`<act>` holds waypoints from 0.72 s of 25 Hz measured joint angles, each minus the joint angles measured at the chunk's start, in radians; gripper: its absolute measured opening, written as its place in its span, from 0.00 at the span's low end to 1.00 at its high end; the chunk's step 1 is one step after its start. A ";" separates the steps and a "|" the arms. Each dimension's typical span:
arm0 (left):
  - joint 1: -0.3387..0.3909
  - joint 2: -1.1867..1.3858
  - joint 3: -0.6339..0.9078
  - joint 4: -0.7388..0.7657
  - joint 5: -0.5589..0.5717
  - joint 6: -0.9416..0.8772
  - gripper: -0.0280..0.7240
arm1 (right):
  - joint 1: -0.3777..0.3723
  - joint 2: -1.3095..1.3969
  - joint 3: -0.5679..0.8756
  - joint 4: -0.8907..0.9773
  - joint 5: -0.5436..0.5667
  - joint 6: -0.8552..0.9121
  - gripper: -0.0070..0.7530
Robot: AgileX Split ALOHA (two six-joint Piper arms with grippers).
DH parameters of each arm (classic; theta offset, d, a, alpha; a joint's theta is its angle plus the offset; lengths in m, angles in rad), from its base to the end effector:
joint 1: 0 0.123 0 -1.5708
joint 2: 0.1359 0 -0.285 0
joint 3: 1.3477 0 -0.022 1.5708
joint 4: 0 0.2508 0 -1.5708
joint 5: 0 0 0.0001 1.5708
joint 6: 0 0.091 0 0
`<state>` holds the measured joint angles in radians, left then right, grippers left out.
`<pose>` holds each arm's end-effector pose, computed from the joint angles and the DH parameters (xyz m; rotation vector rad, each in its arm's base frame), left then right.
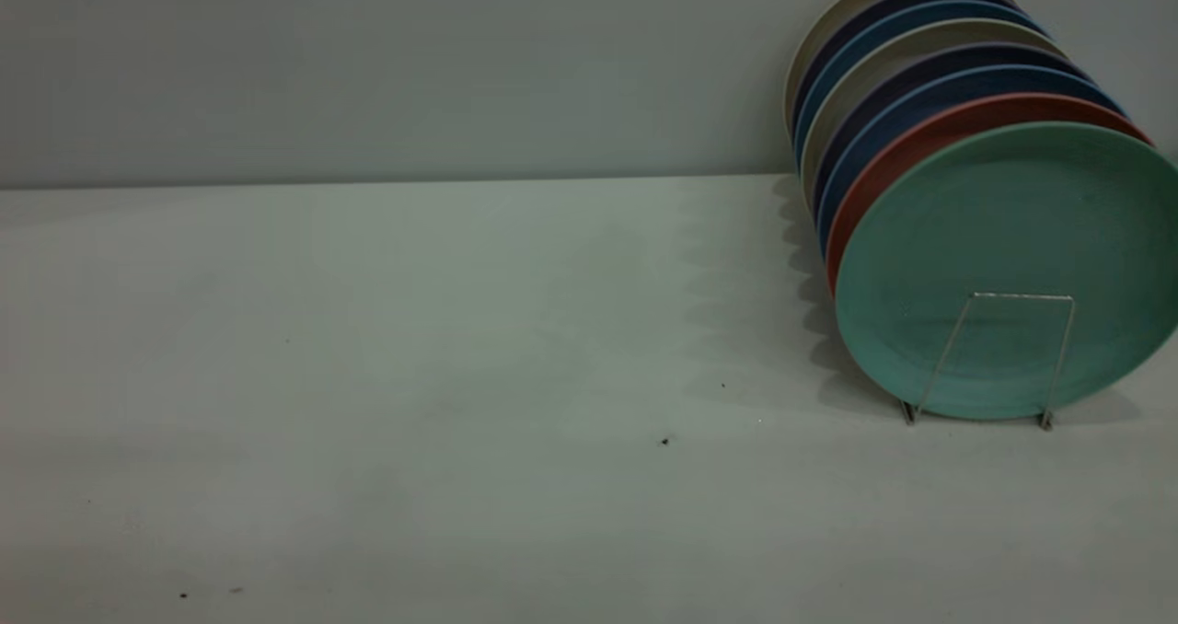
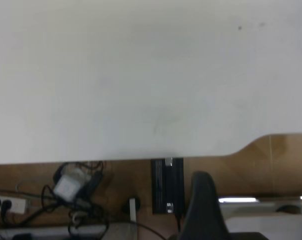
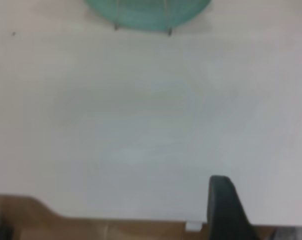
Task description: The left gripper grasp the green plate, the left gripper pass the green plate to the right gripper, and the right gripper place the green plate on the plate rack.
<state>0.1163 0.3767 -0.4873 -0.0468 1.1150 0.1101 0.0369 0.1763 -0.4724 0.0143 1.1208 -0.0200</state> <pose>0.0486 0.0018 0.2614 -0.0156 2.4867 0.0346 0.0204 0.0019 0.2635 -0.0651 2.3074 0.0267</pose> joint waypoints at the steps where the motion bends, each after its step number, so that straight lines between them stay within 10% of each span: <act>1: 0.000 -0.014 0.000 0.000 -0.001 0.000 0.80 | 0.000 -0.023 0.000 -0.014 0.000 0.000 0.54; 18: 0.000 -0.212 0.000 0.000 0.001 -0.003 0.80 | 0.000 -0.140 0.000 -0.026 0.009 0.014 0.54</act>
<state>0.1163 0.1645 -0.4869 -0.0468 1.1161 0.1071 0.0369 0.0365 -0.4724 -0.0117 1.1295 -0.0060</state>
